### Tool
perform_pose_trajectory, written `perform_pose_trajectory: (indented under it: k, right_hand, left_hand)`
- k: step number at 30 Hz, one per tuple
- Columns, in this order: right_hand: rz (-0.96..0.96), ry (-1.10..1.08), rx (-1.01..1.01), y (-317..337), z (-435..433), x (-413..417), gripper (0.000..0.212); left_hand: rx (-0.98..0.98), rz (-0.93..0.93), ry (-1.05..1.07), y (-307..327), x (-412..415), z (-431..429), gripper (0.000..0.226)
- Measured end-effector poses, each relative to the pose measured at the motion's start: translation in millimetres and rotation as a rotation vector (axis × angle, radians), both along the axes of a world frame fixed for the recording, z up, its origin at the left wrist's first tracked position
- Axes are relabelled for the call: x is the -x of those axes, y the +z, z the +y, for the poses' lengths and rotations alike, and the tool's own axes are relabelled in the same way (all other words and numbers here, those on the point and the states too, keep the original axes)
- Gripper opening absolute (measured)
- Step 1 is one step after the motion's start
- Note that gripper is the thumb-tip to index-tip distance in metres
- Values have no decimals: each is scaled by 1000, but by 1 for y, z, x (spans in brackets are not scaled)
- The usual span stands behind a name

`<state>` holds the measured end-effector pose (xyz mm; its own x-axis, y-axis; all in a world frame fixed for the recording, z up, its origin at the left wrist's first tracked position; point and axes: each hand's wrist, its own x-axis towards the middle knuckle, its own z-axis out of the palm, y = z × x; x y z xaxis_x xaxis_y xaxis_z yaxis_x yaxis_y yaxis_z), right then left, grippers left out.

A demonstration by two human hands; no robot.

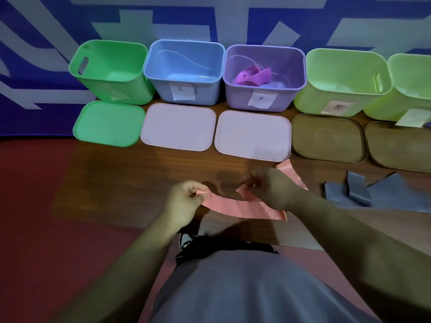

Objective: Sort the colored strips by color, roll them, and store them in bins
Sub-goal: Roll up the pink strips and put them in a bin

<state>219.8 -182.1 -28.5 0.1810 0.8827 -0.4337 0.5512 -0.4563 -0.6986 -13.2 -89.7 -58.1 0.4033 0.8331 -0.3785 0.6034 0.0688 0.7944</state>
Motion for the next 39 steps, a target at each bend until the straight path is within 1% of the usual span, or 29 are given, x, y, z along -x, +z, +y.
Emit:
perform_pose_trajectory:
  k: [2, 5, 9, 11, 15, 19, 20, 22, 24, 25, 28, 30, 32, 35, 39]
  right_hand:
    - [-24, 60, 7, 1, 15, 19, 17]
    - [-2, 105, 8, 3, 38, 50, 18]
    - [8, 184, -37, 10, 62, 90, 32]
    - [64, 195, -71, 16, 73, 108, 33]
    - [164, 152, -156, 28, 89, 133, 30]
    - [253, 95, -185, 39, 100, 146, 32]
    - [274, 89, -192, 41, 102, 149, 33]
    - [298, 77, -219, 45, 105, 154, 33]
    - [317, 56, -250, 51, 106, 158, 32]
    - [316, 49, -266, 54, 107, 160, 32]
    - [279, 20, -302, 62, 109, 162, 34]
    - [292, -7, -288, 70, 111, 161, 37]
    - [308, 10, -285, 79, 114, 162, 37]
    - [352, 10, -331, 92, 120, 170, 31]
    - [309, 5, -485, 109, 126, 173, 15]
  left_hand:
    - [6, 11, -10, -2, 21, 7, 20]
    - [15, 11, 7, -5, 53, 17, 27]
    - [17, -10, 49, -2, 88, 31, 36]
    - [18, -28, 60, 6, 102, 40, 31]
    - [4, -53, 27, 29, 121, 60, 20]
    - [-8, -149, -18, 55, 129, 74, 10]
    - [-15, -166, -51, 57, 131, 76, 12]
    - [-68, -140, -105, 59, 135, 79, 15]
    - [-177, -79, -157, 61, 136, 82, 3]
    - [-225, -69, -175, 65, 137, 84, 3]
    - [-302, -80, -226, 78, 140, 92, 4]
    - [-364, -87, -294, 91, 142, 98, 7]
    - [-422, -74, -368, 105, 144, 103, 7]
    - [-450, -62, -416, 124, 143, 113, 6]
    - [-447, -103, -414, 144, 143, 125, 7]
